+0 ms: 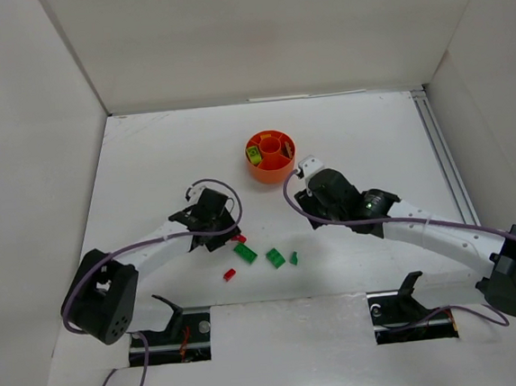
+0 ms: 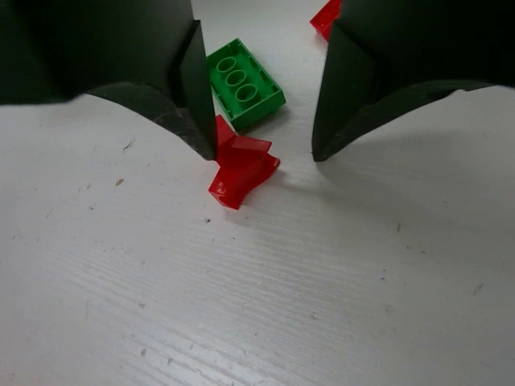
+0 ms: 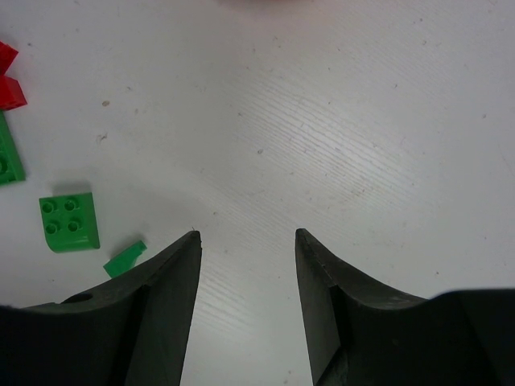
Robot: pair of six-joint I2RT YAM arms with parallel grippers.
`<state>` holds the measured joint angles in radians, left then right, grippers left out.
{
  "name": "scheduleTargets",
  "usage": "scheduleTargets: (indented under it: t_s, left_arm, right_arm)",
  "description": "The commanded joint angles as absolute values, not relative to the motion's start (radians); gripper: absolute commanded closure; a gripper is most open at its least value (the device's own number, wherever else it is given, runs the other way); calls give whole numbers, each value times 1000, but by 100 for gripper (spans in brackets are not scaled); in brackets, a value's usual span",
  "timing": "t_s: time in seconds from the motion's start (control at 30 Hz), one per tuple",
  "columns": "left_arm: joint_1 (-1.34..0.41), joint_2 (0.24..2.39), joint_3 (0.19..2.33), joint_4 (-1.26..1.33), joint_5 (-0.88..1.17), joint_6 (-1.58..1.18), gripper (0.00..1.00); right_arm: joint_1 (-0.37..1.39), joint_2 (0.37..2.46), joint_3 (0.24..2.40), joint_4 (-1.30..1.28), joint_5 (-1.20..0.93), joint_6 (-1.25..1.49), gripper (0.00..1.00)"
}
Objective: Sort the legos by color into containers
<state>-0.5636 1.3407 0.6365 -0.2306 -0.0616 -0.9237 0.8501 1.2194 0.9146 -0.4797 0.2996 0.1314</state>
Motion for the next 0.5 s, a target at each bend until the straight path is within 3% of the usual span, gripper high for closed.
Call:
scheduleTargets:
  t_s: [0.0,0.3,0.47]
  left_arm:
    - [-569,1283,640,-298,-141,-925,50]
    - [-578,1212,626,-129,-31,-706,50]
    - [-578,1322,699,-158,-37,-675,52]
  right_arm:
    - [842,1198,916,-483,313,137,44]
    - [842,1207,916,-472,302,117,44]
    - [842,1216,925,-472,302,117,44]
